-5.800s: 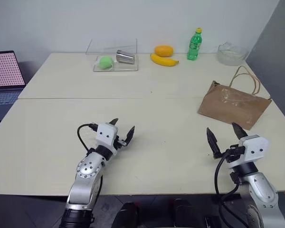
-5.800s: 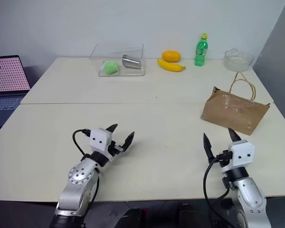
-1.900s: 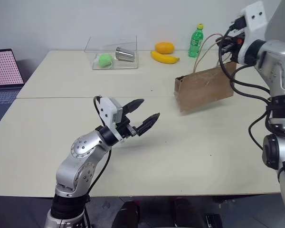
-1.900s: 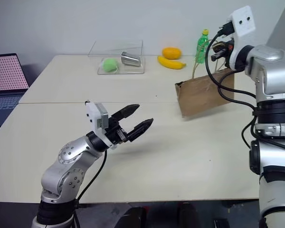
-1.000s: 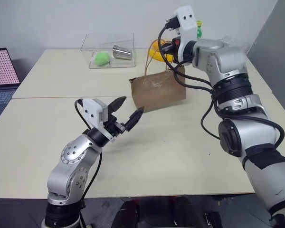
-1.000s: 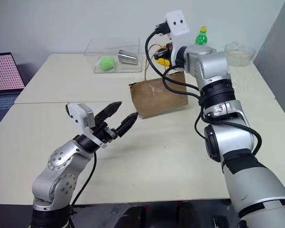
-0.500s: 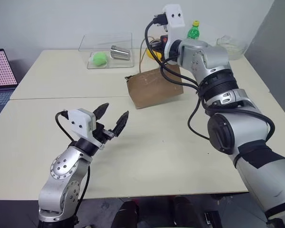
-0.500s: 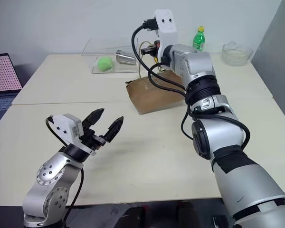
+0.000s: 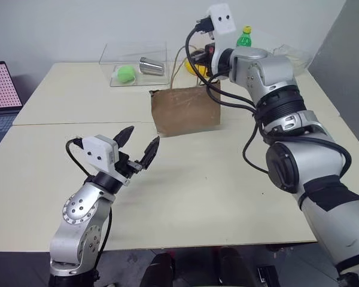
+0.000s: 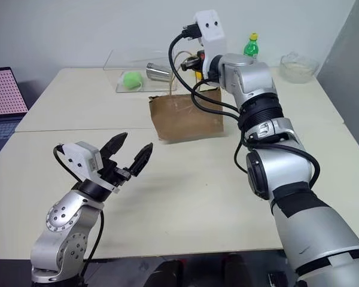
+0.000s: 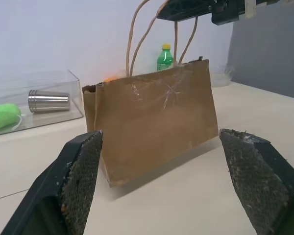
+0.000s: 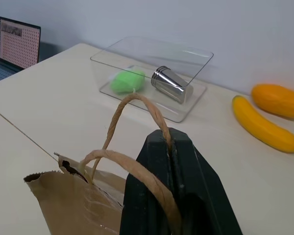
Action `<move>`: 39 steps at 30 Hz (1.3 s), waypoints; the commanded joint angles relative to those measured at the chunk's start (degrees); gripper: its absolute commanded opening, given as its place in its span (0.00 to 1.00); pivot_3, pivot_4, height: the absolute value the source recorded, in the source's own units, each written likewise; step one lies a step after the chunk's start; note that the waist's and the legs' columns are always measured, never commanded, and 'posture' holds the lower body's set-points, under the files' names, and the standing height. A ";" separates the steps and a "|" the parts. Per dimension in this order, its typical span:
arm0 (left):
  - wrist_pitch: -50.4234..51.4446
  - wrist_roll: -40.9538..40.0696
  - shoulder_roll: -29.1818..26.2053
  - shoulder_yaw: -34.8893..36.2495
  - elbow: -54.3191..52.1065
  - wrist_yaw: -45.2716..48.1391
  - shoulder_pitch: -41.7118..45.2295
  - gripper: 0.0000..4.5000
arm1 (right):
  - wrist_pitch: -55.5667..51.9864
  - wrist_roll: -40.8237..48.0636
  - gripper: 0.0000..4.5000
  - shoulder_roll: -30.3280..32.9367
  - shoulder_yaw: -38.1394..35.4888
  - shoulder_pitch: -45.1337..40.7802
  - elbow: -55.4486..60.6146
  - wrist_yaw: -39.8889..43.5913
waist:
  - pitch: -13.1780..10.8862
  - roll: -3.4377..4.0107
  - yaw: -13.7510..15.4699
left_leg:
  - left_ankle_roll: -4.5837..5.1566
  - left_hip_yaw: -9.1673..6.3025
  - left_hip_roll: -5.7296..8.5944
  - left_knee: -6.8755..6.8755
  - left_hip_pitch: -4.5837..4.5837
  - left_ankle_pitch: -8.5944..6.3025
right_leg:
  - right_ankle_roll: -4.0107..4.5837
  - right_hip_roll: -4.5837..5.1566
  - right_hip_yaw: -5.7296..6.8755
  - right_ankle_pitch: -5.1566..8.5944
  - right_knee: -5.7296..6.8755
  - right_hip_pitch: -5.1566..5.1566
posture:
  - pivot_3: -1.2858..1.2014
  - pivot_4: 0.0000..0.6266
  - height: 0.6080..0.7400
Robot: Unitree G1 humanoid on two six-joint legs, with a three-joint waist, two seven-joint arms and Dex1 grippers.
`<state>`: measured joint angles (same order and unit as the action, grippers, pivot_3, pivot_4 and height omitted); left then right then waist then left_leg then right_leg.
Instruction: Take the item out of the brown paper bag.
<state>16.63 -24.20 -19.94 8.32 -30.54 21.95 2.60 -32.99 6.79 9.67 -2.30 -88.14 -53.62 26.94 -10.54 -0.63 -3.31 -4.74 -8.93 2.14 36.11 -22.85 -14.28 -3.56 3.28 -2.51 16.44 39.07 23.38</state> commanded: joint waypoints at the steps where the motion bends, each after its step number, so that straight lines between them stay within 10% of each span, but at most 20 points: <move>1: -1.89 0.25 -0.07 0.10 -0.42 0.62 0.72 0.89 | -3.33 0.66 0.01 0.63 0.65 0.96 8.53 1.22 | 0.00 0.00 0.00 | 0.00 0.00 0.00 0.00 0.00 0.00 | 0.00 0.00 0.00 0.00 0.00 0.00 | 0.52 0.24 1.00; 16: -3.67 0.71 -0.28 -0.20 1.48 2.42 1.30 0.89 | -13.52 2.17 0.01 0.96 2.55 7.13 23.49 2.34 | 0.00 0.00 -0.08 | 0.01 -0.02 -0.01 0.03 0.02 0.00 | 0.00 0.00 0.01 0.00 0.04 0.00 | 0.52 0.24 1.00; 33: -5.40 0.98 -0.06 -1.85 2.34 4.11 1.51 0.89 | 0.01 -4.82 0.01 11.52 13.80 14.65 26.90 14.51 | 0.01 -0.02 -0.12 | 0.04 0.00 -0.02 0.08 0.04 -0.02 | 0.00 0.00 0.00 -0.01 0.07 -0.02 | 0.52 0.24 1.00; 39: -5.69 0.95 0.01 -2.57 2.66 4.31 1.89 0.89 | 2.31 -5.93 0.37 12.79 14.90 15.13 29.07 17.26 | 0.02 -0.02 -0.07 | 0.03 -0.02 -0.02 0.11 0.03 -0.01 | 0.01 0.00 0.00 -0.02 0.06 -0.03 | 0.52 0.24 1.00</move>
<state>12.10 -23.54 -19.94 5.67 -26.95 25.92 3.73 -31.78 1.21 21.70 12.66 -72.48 -27.35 43.34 -10.52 -0.65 -3.38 -4.71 -8.95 2.12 36.22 -22.82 -14.30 -3.55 3.27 -2.51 16.42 39.13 23.35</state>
